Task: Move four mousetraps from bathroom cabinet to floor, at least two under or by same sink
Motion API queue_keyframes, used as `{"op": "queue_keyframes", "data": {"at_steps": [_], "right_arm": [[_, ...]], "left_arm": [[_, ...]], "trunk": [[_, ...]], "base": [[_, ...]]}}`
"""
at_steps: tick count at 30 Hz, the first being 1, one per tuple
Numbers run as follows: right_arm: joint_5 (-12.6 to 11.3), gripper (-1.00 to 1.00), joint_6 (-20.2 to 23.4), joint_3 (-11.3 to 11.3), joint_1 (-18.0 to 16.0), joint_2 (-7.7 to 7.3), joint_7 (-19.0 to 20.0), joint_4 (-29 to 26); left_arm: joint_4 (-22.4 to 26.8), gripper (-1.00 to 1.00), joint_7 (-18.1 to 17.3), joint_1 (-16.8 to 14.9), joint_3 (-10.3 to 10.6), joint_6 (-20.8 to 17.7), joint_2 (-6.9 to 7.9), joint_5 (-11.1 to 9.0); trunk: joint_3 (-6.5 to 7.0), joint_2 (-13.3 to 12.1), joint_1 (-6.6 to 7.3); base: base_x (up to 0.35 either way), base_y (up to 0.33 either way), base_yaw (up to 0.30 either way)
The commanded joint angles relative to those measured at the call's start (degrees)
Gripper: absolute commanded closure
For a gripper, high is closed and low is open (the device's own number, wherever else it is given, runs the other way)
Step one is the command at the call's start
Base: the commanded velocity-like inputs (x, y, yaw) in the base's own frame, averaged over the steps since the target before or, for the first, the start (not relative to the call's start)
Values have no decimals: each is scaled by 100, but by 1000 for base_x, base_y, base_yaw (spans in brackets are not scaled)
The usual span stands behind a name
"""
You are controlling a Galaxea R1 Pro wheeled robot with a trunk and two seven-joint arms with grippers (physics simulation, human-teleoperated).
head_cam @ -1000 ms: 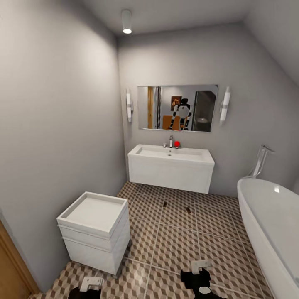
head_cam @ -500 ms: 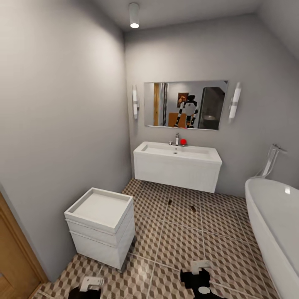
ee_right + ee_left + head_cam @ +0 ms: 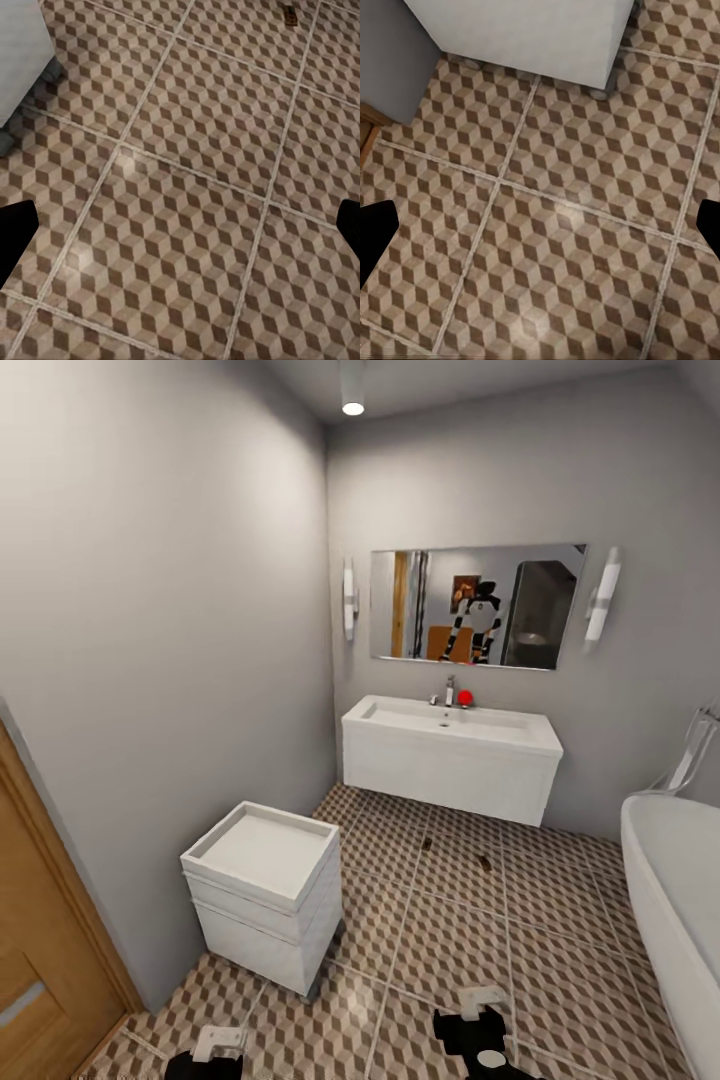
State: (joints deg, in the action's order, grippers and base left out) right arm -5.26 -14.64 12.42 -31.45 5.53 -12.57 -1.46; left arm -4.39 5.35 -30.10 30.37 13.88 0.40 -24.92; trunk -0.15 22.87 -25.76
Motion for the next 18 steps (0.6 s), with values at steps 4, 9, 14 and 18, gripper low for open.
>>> {"op": "queue_keyframes", "data": {"at_steps": [4,9,14,18], "right_arm": [[-55,-100,-21,50,-2,1,-13,7],[-55,-100,-22,50,-2,1,-17,7],[-55,-100,-20,50,-2,1,-16,6],[-55,-100,-21,50,-2,1,-15,6]], "left_arm": [[-18,-100,1,-5,48,27,-6,-39],[-18,-100,1,-5,48,27,-7,-39],[-18,-100,1,-5,48,27,-11,-39],[-18,-100,1,-5,48,27,-13,-39]], "trunk": [[-28,5,-2],[-60,5,-2],[-91,5,-2],[-116,5,-2]], "base": [[0,0,204],[0,0,206],[0,0,207],[0,0,207]]}}
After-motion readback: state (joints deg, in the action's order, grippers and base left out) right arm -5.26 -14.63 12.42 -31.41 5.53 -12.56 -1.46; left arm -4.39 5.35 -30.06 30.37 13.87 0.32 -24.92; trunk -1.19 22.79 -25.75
